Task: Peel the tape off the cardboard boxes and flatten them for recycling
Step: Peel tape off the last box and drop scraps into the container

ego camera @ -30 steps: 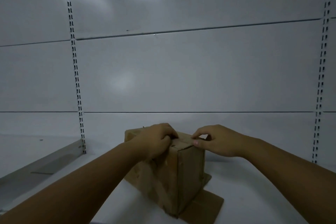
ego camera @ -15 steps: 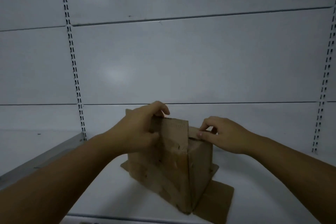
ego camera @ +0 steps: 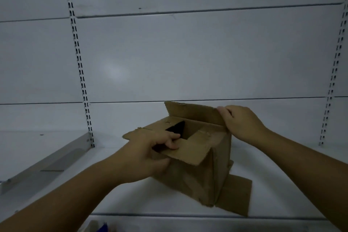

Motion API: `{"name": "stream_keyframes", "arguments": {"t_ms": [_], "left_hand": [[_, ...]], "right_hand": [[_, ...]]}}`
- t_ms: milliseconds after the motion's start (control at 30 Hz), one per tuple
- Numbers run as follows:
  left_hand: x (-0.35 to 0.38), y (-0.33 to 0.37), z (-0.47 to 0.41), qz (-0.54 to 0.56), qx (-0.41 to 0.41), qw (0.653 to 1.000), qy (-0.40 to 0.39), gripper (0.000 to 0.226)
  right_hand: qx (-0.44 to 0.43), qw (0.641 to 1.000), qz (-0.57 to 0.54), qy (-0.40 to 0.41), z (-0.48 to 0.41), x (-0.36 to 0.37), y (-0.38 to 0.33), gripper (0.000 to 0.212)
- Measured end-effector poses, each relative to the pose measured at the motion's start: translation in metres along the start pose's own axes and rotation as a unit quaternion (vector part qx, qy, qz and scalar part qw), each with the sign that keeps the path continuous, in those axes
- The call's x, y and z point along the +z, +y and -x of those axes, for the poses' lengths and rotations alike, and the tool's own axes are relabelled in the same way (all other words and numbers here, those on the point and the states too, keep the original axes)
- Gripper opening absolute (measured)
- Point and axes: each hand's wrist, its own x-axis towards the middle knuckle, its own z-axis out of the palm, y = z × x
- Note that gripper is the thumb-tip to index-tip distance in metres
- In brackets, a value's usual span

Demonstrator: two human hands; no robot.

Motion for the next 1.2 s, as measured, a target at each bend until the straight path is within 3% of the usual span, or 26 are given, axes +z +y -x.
{"name": "stream_keyframes", "arguments": {"t_ms": [67, 167, 233, 300, 400, 500, 667, 800, 833, 900, 967, 1100, 1200], "left_hand": [[-0.004, 0.005, 0.003, 0.007, 0.009, 1.0, 0.001, 0.026], [-0.004, 0.003, 0.018, 0.024, 0.047, 0.999, 0.007, 0.024], [0.008, -0.003, 0.033, -0.008, 0.099, 0.995, 0.026, 0.02], [0.027, -0.011, 0.043, -0.032, 0.154, 0.987, 0.043, 0.019], [0.047, -0.02, 0.044, -0.032, 0.129, 0.991, -0.008, 0.032], [0.055, -0.022, 0.037, -0.017, 0.072, 0.993, -0.094, 0.039], [0.067, -0.025, 0.031, -0.047, 0.015, 0.98, -0.194, 0.038], [0.077, -0.03, 0.03, 0.005, -0.014, 0.98, -0.198, 0.032], [0.078, -0.03, 0.029, 0.007, -0.018, 0.984, -0.176, 0.029], [0.079, -0.03, 0.026, -0.056, 0.022, 0.993, -0.099, 0.023], [0.078, -0.028, 0.02, -0.159, 0.104, 0.981, -0.041, 0.026], [0.075, -0.03, 0.008, -0.391, 0.151, 0.905, -0.076, 0.03], [0.067, -0.038, 0.017, -0.413, 0.173, 0.891, -0.08, 0.027]], "right_hand": [[0.067, 0.993, -0.076, 0.061, -0.003, 0.001, -0.003, 0.05], [0.114, 0.952, -0.237, 0.155, -0.002, -0.008, -0.021, 0.045], [0.073, 0.936, -0.275, 0.21, 0.0, -0.023, -0.037, 0.044], [-0.011, 0.94, -0.244, 0.239, 0.002, -0.039, -0.053, 0.044], [-0.137, 0.941, -0.182, 0.252, 0.008, -0.054, -0.072, 0.043], [-0.164, 0.949, -0.166, 0.213, 0.018, -0.045, -0.067, 0.041], [0.005, 0.97, -0.226, 0.085, 0.042, -0.017, -0.037, 0.046], [0.079, 0.978, -0.192, 0.001, 0.057, -0.002, -0.014, 0.106], [0.091, 0.977, -0.192, -0.005, 0.058, 0.002, -0.009, 0.11], [0.118, 0.972, -0.204, -0.004, 0.058, 0.007, -0.002, 0.11], [0.133, 0.967, -0.217, -0.003, 0.058, 0.009, -0.001, 0.11], [0.132, 0.965, -0.225, 0.006, 0.056, 0.007, -0.004, 0.096], [0.14, 0.965, -0.222, -0.003, 0.053, 0.008, -0.003, 0.081]]}}
